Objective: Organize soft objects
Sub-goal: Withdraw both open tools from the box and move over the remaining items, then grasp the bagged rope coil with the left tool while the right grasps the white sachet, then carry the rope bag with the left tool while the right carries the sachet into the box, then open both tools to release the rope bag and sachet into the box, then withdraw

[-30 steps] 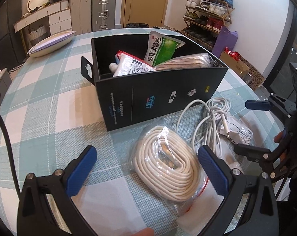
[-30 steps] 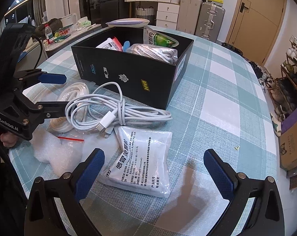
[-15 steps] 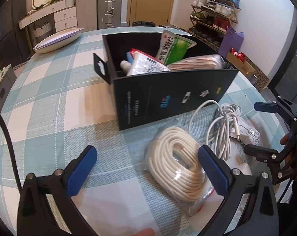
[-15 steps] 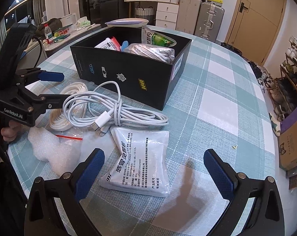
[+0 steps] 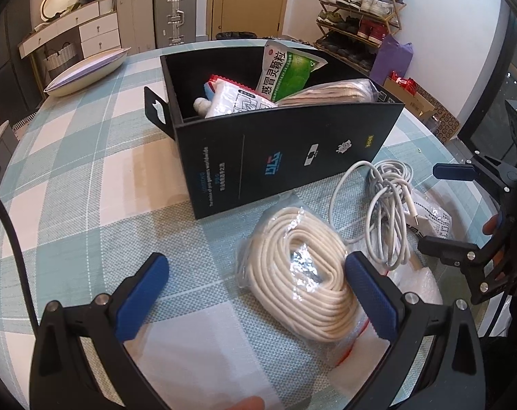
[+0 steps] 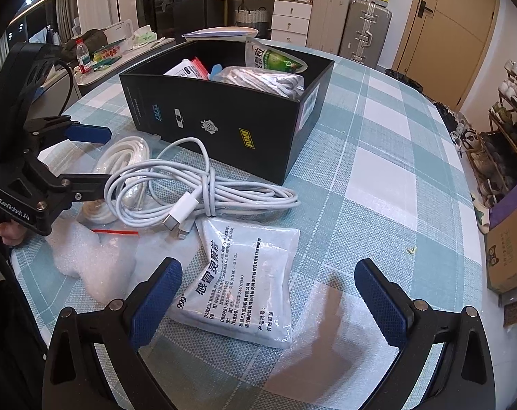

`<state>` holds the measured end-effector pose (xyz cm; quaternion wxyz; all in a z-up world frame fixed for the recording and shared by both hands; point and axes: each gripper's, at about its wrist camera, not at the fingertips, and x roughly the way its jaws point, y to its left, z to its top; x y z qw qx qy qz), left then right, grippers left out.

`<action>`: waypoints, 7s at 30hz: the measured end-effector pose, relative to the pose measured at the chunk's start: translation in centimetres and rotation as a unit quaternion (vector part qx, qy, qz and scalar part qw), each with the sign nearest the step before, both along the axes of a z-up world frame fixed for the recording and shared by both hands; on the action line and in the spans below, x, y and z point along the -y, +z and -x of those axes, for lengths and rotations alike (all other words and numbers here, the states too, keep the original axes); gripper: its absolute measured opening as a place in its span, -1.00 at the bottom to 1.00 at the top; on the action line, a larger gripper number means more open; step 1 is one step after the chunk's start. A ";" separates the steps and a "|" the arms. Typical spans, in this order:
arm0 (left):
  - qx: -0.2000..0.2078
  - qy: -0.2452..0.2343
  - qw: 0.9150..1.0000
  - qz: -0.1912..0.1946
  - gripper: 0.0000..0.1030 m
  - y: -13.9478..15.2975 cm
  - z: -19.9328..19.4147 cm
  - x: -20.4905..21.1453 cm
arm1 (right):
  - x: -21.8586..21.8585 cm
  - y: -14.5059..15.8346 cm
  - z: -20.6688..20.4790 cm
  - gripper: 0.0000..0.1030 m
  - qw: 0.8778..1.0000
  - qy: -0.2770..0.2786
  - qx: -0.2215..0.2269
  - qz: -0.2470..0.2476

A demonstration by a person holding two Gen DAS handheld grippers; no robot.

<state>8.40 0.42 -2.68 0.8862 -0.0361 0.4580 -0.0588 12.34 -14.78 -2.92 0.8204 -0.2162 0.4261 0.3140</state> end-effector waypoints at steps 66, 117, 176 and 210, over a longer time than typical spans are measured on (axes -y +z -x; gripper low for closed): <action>0.014 -0.041 0.999 -0.007 0.25 1.5 0.7 0.9 | 0.9 2.1 2.4 -0.17 0.998 0.055 0.013 -0.001; 0.144 -0.007 0.990 0.000 -0.31 8.8 1.8 -1.3 | 0.6 8.7 1.9 -0.17 0.987 0.023 0.090 -0.135; 0.091 -0.024 0.995 -0.040 -0.29 5.0 -8.4 0.0 | -9.6 5.1 -8.8 -0.17 0.996 0.049 0.060 -0.044; 0.156 0.028 0.987 -0.026 1.00 8.4 1.5 -2.3 | -0.2 8.1 -1.2 0.99 0.986 -0.023 0.076 -0.148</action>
